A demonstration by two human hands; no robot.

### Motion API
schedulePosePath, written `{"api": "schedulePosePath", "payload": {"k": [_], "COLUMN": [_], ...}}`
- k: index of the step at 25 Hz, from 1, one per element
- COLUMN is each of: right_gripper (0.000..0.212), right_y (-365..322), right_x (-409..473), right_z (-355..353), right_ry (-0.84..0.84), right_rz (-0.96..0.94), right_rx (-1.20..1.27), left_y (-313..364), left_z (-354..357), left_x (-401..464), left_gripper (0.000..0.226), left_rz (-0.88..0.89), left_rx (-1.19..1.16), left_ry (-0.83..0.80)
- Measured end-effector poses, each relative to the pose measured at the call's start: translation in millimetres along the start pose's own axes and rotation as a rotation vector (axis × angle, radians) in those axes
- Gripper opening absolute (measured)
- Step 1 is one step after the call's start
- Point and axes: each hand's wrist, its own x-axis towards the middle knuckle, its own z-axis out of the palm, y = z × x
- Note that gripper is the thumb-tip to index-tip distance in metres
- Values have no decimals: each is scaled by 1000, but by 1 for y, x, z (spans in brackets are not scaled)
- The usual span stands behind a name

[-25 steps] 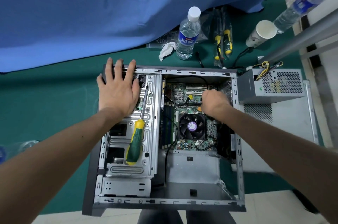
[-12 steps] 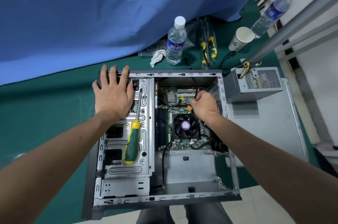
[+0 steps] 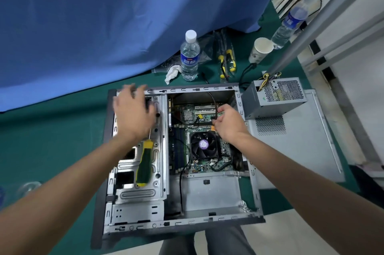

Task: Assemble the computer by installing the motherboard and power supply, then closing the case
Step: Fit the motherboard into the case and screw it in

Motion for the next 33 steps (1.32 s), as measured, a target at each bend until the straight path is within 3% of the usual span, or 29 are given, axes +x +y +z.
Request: {"api": "schedulePosePath", "payload": {"k": [1, 3, 6, 11, 13, 15, 18, 20, 26, 33], "right_gripper": [36, 26, 22, 25, 21, 19, 22, 23, 40, 43], "right_y": [-1, -4, -8, -6, -7, -12, -21, -25, -8, 7], "right_x": [1, 2, 5, 9, 9, 10, 23, 44, 90, 101], "right_z": [-3, -8, -15, -25, -31, -43, -66, -76, -50, -37], "right_ry": [-18, -62, -111, -207, -242, -149, 151, 255, 141, 337], "right_rz": [19, 51, 68, 63, 16, -129, -356, -408, -375, -332], "right_rx": [7, 29, 69, 122, 31, -116, -146, -181, -338, -190], "left_y": [21, 63, 99, 112, 112, 109, 109, 114, 133, 150], "left_z": [4, 21, 51, 70, 72, 77, 87, 96, 126, 157], "left_x": [-16, -51, -66, -55, -55, -53, -47, -40, -9, 25], "left_gripper": [47, 38, 41, 28, 26, 23, 19, 16, 10, 17], "left_rz": [110, 245, 77, -96, -116, -110, -153, -184, -295, -549], "left_rx": [-33, -146, -323, -512, -525, -476, -463, -479, -478, -660], "left_ry": [-2, -201, -406, -365, -376, -355, -335, -332, -287, -162]}}
